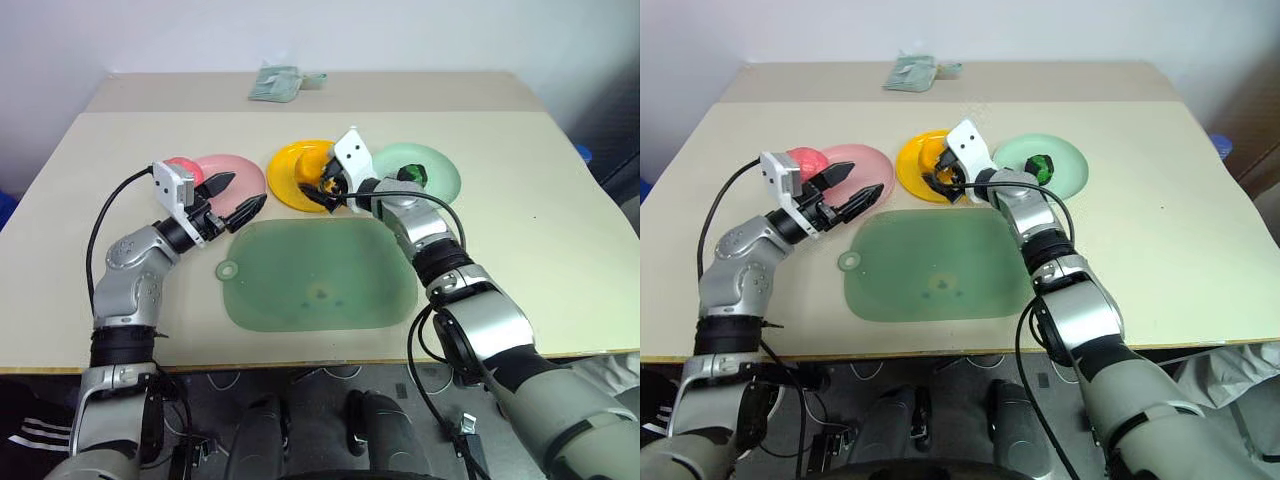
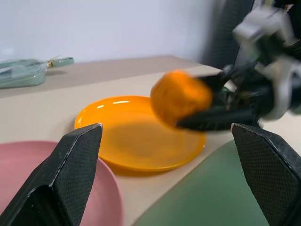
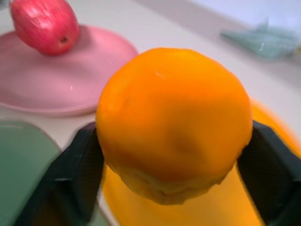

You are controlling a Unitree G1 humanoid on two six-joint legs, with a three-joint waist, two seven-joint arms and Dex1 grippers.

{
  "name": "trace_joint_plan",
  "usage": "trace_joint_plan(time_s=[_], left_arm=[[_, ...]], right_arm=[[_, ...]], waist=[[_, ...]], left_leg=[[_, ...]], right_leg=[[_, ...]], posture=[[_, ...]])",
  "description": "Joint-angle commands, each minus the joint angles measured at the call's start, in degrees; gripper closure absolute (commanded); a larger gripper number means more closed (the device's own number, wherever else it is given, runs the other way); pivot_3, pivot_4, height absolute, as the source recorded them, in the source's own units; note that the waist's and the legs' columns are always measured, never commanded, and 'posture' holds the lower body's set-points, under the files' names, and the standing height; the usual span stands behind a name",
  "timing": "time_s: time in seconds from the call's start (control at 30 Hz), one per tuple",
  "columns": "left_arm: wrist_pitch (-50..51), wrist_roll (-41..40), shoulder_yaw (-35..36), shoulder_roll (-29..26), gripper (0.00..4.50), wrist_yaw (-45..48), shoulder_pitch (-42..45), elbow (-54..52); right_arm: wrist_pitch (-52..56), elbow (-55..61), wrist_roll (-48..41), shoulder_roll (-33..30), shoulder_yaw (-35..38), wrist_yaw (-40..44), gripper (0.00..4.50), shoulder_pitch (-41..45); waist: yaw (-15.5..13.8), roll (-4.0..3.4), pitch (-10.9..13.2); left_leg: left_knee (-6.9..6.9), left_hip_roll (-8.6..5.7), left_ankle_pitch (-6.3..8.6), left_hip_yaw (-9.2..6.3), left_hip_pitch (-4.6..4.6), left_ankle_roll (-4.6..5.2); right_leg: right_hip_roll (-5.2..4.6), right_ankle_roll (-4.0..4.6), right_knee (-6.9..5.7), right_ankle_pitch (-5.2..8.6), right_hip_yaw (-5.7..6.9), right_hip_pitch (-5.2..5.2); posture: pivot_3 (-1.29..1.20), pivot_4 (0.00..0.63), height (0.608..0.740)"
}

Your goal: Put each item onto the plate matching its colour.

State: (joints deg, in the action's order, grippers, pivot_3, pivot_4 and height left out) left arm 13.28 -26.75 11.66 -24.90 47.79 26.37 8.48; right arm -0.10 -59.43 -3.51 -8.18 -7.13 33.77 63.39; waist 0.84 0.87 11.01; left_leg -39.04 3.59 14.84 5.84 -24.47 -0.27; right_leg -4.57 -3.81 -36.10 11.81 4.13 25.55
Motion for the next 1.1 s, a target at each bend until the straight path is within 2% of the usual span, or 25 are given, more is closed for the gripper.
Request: trace_joint_plan(time_s=[0.03, 0.17, 0.27, 0.43, 0.6, 0.87, 1.0, 1.1], left_arm=[[1.09, -1.62, 0.82, 0.00, 0.00, -1.68, -1.59, -5.51], [3.95, -5.74, 1.34, -0.23, 0.00, 0.60, -2.66, -8.21], [4.88, -10.91, 1.55, -2.24, 0.00, 9.31, -4.01, -10.27], [8.72, -14.83, 0.38, -5.41, 0.00, 16.40, -5.96, -11.76], [10.08, -16.11, 0.10, -7.51, 0.00, 22.59, -5.24, -8.89], [10.83, -14.75, -3.20, -8.12, 0.00, 31.53, -0.31, -0.03], [6.91, -12.36, -4.36, -5.66, 0.00, 33.39, 3.10, 5.95], [4.54, -11.18, -4.77, -2.91, 0.00, 33.49, 5.19, 9.09]], right_arm=[[-4.51, -2.20, 0.75, 0.45, 1.46, 0.23, 0.02, 2.33], [-9.73, 1.71, -1.71, 0.21, 4.25, 2.73, 0.02, 1.38], [-3.81, 15.50, -11.81, -0.22, 10.25, 9.04, 0.02, -1.60], [10.21, 45.71, -20.71, -8.02, 10.98, 16.53, 0.02, -16.19], [20.23, 63.82, -25.69, -18.19, 13.21, 19.10, 0.02, -31.02], [31.83, 83.28, -33.76, -28.33, 22.19, 15.21, 0.02, -49.90], [32.44, 90.74, -36.34, -32.04, 27.45, 16.58, 0.02, -59.59], [32.73, 92.81, -37.84, -33.75, 29.52, 15.92, 0.02, -61.14]], waist=[[0.17, 0.00, 0.00], [0.35, -0.02, 0.01], [0.31, -0.03, 0.02], [-0.39, -0.01, 0.00], [-0.16, -0.02, 0.01], [-0.24, -0.03, 0.00], [-1.05, -0.01, -0.01], [-1.37, -0.01, -0.01]], left_leg=[[0.00, 0.00, 0.00, 0.00, 0.01, 0.00], [0.00, 0.04, -0.04, -0.02, 0.05, -0.06], [0.03, 0.05, -0.04, -0.02, 0.04, -0.07], [0.08, 0.03, -0.02, -0.13, 0.06, -0.06], [0.00, 0.00, -0.02, -0.09, 0.07, -0.05], [0.04, 0.04, -0.02, -0.10, 0.13, -0.05], [0.02, -0.01, -0.01, -0.14, 0.10, -0.04], [-0.07, -0.02, 0.00, -0.09, 0.09, -0.02]], right_leg=[[0.00, 0.00, 0.00, 0.00, 0.00, 0.00], [0.06, 0.01, -0.03, 0.00, 0.00, 0.01], [0.06, 0.01, -0.03, 0.00, 0.00, 0.01], [0.01, 0.01, 0.01, 0.01, 0.07, -0.08], [-0.05, 0.03, 0.09, 0.03, 0.08, -0.10], [0.08, 0.08, 0.05, 0.06, 0.07, -0.07], [0.02, 0.20, 0.11, 0.15, 0.07, -0.10], [-0.01, 0.23, 0.14, 0.16, 0.05, -0.11]], posture=[[0.00, 0.150, 0.740], [0.00, 0.150, 0.740], [0.00, 0.150, 0.740], [0.00, 0.150, 0.740], [0.00, 0.150, 0.740], [0.00, 0.150, 0.740], [0.00, 0.150, 0.740], [0.00, 0.150, 0.740]])
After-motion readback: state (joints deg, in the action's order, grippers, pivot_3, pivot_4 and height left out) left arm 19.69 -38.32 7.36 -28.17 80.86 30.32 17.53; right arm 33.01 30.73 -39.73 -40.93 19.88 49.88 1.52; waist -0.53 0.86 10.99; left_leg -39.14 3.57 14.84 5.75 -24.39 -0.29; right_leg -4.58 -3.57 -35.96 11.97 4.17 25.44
